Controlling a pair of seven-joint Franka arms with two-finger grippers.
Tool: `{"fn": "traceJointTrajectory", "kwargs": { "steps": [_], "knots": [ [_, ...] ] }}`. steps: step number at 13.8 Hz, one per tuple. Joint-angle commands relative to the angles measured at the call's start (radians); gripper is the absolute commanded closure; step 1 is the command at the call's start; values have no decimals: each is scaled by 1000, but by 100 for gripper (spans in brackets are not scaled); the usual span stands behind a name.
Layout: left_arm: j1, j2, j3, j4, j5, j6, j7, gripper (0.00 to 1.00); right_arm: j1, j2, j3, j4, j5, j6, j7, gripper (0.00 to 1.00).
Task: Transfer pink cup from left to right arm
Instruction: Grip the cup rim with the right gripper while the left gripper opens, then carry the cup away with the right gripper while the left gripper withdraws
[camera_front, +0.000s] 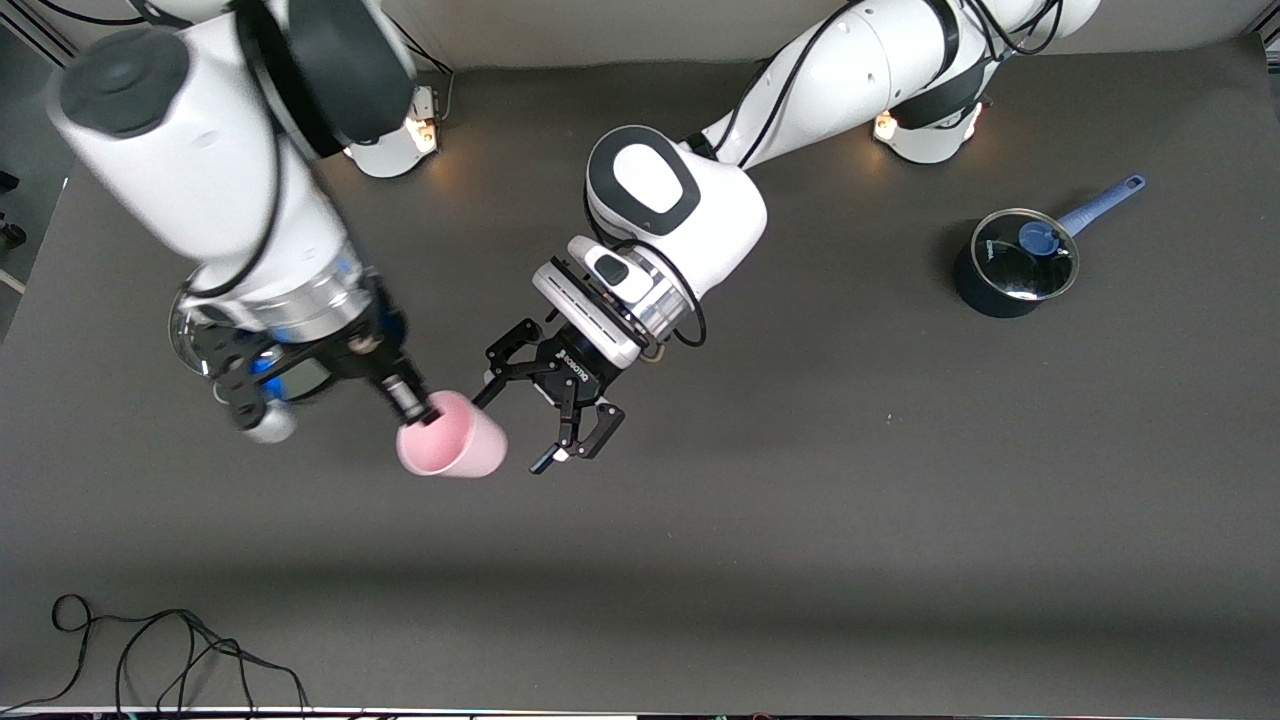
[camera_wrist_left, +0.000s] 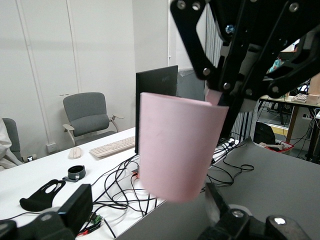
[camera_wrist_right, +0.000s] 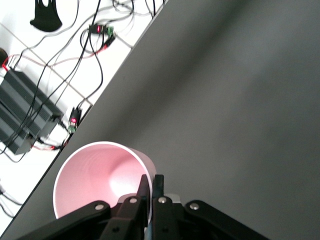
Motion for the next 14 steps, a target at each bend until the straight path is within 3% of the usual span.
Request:
{"fn": "traceJointTrajectory", "kwargs": {
  "steps": [1, 4, 9, 12, 14],
  "knots": [
    [12, -21, 30, -13, 61, -5, -19, 0, -68, -3, 4, 25, -16, -32, -114, 100],
    [116, -50, 24, -119, 69, -74, -14, 0, -172, -11, 2, 25, -17, -81, -252, 100],
    [389, -158, 24, -387, 98, -376, -8, 0, -407, -25, 0, 24, -17, -109, -552, 100],
    [593, -184, 22, -475, 176, -696, -8, 0, -517, -20, 5, 22, -14, -100, -695, 100],
    [745, -201, 30, -518, 266, -949, -13, 0, -530, -20, 7, 13, -8, -104, -785, 100]
  ]
}}
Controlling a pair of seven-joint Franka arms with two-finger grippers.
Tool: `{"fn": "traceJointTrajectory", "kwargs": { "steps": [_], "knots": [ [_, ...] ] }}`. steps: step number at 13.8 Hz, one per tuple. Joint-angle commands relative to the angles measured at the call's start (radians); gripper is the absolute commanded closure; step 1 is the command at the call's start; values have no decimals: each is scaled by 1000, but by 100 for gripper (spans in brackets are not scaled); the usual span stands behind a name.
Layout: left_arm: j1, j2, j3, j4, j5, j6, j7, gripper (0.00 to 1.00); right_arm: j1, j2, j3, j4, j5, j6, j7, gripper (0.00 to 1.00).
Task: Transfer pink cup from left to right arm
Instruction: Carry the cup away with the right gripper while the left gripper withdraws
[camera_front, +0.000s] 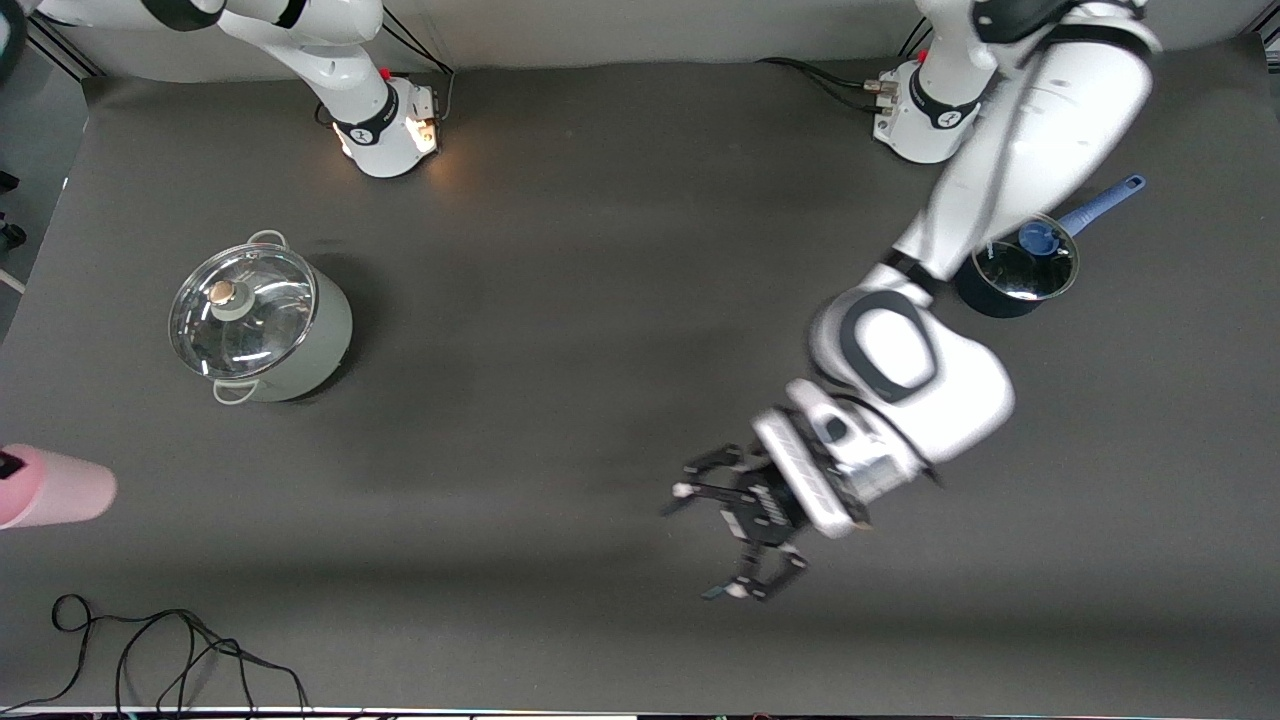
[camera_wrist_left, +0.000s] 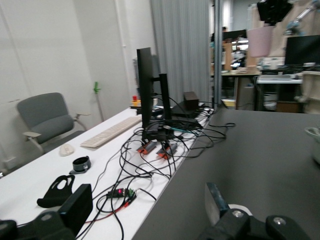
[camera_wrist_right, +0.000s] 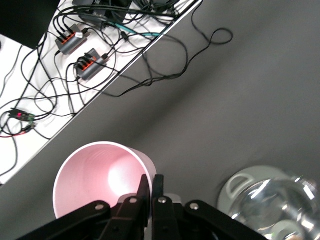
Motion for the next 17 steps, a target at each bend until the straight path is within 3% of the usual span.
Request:
{"fn": "traceJointTrajectory", "kwargs": {
  "steps": [1, 4, 8, 10, 17],
  "knots": [
    [223, -73, 1, -135, 138, -315, -18, 0, 4, -5, 14, -7, -4, -8, -116, 100],
    [447, -73, 8, -143, 406, -715, -50, 0, 9, -6, 21, -71, 11, -15, -255, 100],
    [641, -85, 14, -135, 711, -1009, -128, 0, 3, -8, 17, -200, 62, 9, -559, 100],
    [689, -94, 7, -129, 857, -1088, -168, 0, 7, -27, 14, -295, 59, 78, -613, 100],
    [712, -339, 17, -138, 1143, -1186, -576, 0, 39, -109, 15, -746, -53, 559, -613, 100]
  ]
}}
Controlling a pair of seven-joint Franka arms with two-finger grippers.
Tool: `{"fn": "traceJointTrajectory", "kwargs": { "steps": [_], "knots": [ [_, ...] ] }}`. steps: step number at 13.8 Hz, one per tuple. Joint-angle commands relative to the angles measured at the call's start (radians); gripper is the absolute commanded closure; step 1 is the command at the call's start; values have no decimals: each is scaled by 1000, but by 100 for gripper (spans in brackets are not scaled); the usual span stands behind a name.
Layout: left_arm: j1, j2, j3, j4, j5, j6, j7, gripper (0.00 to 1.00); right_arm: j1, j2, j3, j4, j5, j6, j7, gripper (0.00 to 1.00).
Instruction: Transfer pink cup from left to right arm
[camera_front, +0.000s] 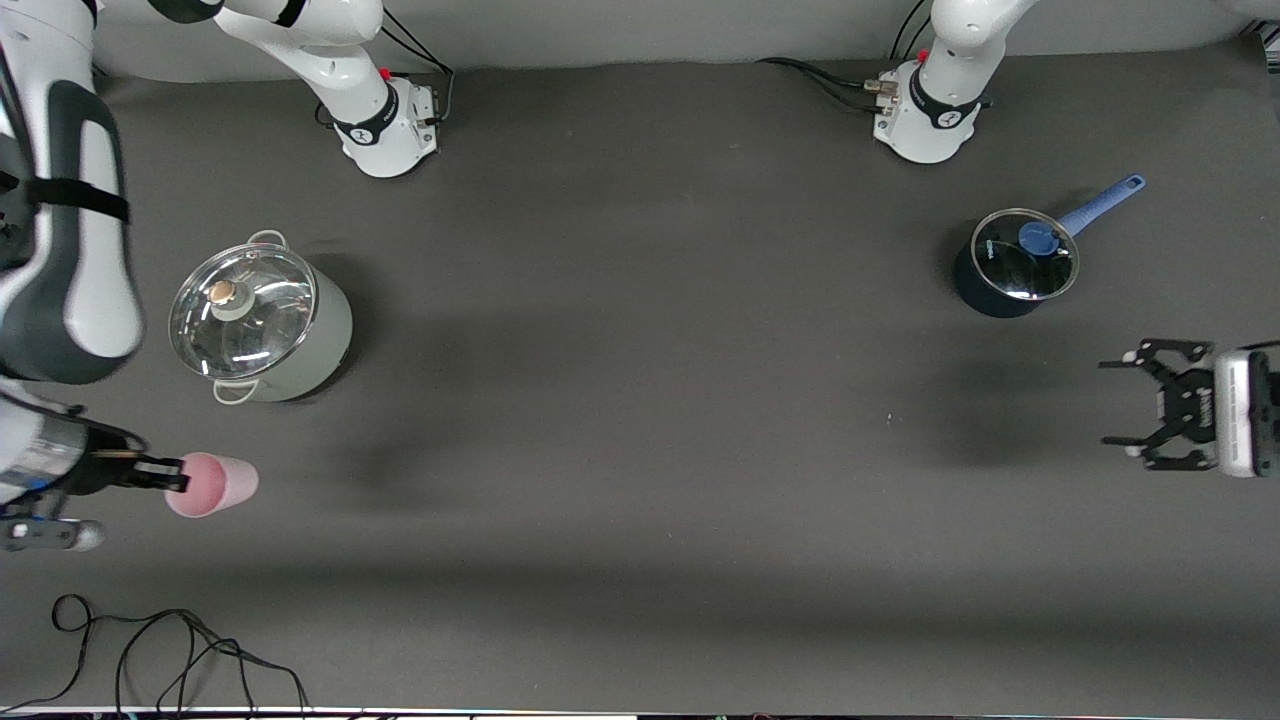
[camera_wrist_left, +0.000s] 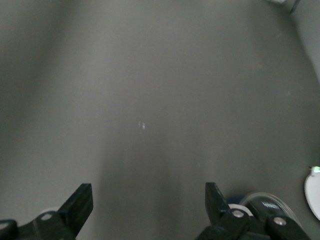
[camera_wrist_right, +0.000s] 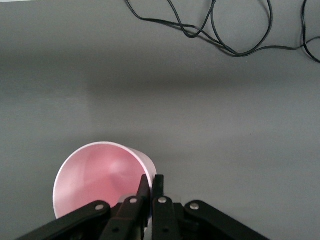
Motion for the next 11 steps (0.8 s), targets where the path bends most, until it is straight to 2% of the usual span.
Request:
{"fn": "traceJointTrajectory", "kwargs": {
  "steps": [1, 5, 7, 8, 11],
  "knots": [
    [-3, -142, 12, -52, 131, -2, -161, 0, 6, -71, -5, -206, -37, 187, -12, 100],
    [-2, -248, 12, -37, 199, 1, -405, 0, 21, -26, -6, -249, -39, 293, -17, 100],
    [-14, -311, 3, -39, 253, -6, -587, 0, 18, 0, -6, -315, -39, 424, -21, 100],
    [-11, -329, 3, -46, 251, -6, -661, 0, 13, 14, -6, -347, -39, 498, -21, 100],
    [-14, -372, -3, -46, 239, -48, -950, 0, 3, 69, -6, -349, -39, 572, -24, 100]
  ]
}}
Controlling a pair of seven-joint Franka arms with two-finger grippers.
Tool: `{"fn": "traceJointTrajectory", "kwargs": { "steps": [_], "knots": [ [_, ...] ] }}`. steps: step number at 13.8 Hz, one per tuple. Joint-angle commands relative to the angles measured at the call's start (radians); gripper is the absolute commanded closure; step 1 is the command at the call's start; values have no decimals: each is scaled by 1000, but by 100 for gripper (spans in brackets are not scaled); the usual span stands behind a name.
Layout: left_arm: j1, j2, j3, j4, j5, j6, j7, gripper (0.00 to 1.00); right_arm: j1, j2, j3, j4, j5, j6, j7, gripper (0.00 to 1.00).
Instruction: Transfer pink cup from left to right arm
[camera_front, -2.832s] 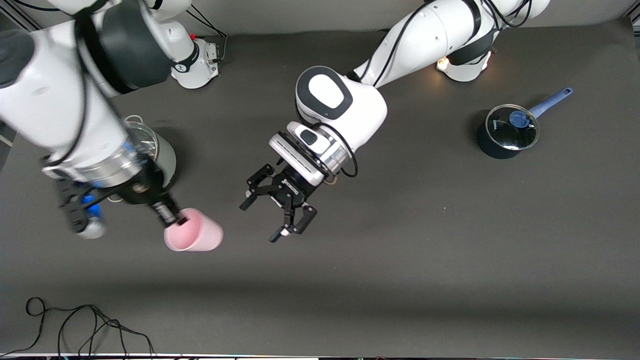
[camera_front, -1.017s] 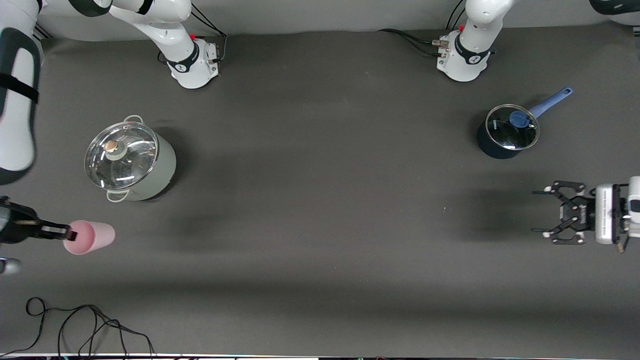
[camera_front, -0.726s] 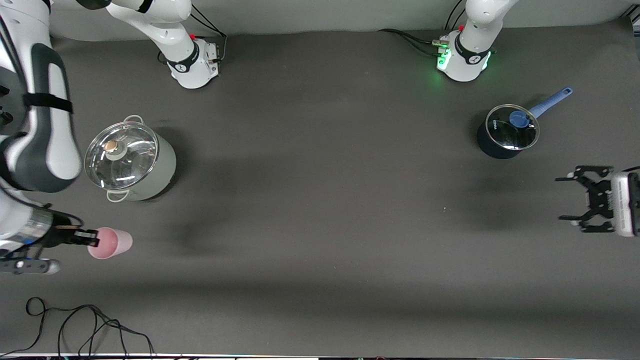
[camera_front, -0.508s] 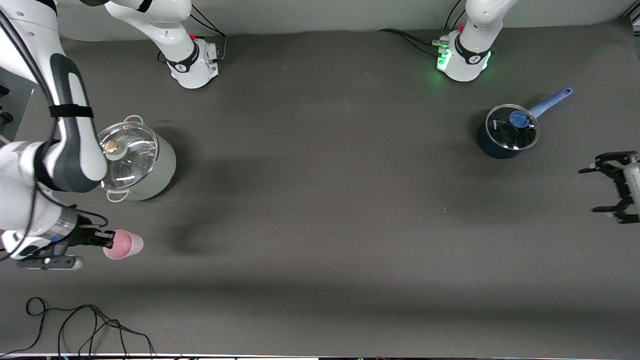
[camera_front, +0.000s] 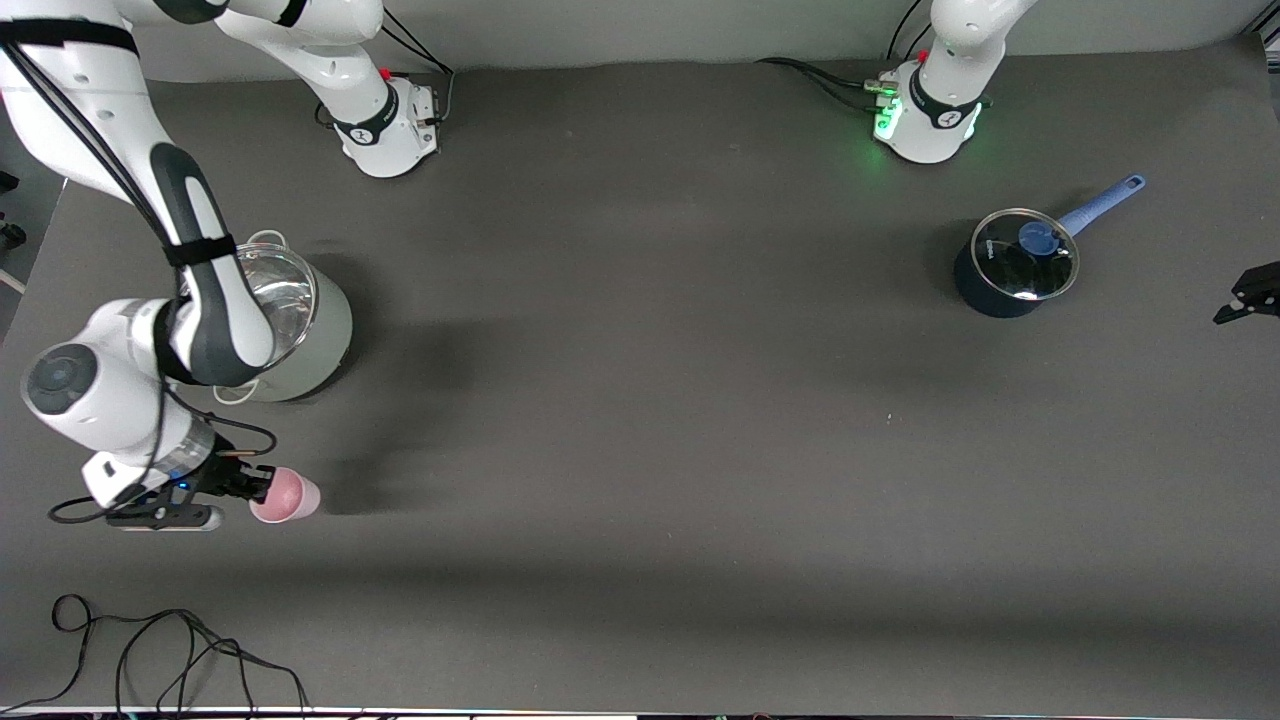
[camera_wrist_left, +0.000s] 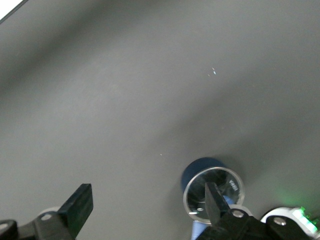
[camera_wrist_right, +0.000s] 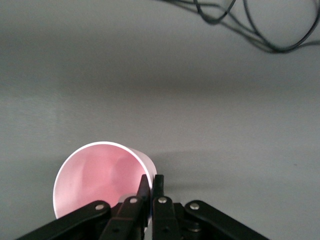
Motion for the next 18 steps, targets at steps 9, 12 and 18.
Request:
{"fn": "traceJointTrajectory", "kwargs": {
  "steps": [9, 12, 18],
  "knots": [
    [-137, -40, -16, -46, 23, -85, -531, 0, -63, 62, 7, 11, 9, 86, -67, 100],
    [-132, -40, -14, -53, 25, -85, -531, 0, -62, 68, 7, 12, 34, 86, -69, 100],
    [-294, -80, 176, -72, 20, -85, -512, 0, -64, 65, 13, 15, 135, 77, -102, 100]
  ]
}}
